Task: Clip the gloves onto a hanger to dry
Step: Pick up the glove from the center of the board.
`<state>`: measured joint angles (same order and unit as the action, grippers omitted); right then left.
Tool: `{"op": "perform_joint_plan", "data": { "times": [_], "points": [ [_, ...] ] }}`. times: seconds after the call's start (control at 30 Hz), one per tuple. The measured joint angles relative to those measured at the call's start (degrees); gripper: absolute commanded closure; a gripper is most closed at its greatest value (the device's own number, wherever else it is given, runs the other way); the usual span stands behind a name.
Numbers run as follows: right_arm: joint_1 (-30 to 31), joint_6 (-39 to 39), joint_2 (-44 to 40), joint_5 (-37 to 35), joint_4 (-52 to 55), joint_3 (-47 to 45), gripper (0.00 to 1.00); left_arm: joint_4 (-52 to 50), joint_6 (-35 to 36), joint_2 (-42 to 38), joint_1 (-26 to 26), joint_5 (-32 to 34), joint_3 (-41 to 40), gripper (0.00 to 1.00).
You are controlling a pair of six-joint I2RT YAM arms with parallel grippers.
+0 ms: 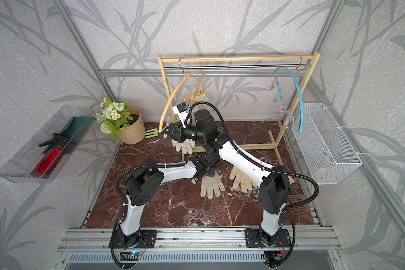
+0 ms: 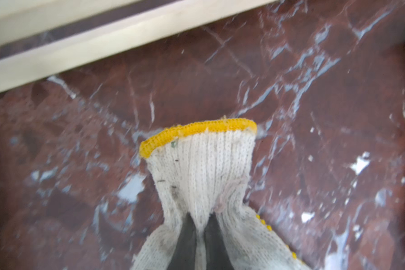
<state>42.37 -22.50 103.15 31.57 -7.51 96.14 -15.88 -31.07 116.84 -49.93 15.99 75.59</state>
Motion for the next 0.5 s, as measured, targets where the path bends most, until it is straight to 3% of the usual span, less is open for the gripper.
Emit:
{"op": "perform_joint_plan", "data": {
  "times": [0.17,0.43,0.5],
  "points": [
    [0.0,0.0,0.0,0.0,0.0,0.0,0.68,0.5,0.0,-10.9,-0.7,0.0,-12.0,1.0],
    [0.0,0.0,0.0,0.2,-0.2,-0.2,0.69,5.2,1.0,-35.4,-0.9,3.0,-26.8,1.0],
    [0.0,-0.1,0.0,0.2,-0.4,-0.3,0.74,6.8,2.1,-40.6,-0.9,4.4,-29.7,1.0]
  ]
}}
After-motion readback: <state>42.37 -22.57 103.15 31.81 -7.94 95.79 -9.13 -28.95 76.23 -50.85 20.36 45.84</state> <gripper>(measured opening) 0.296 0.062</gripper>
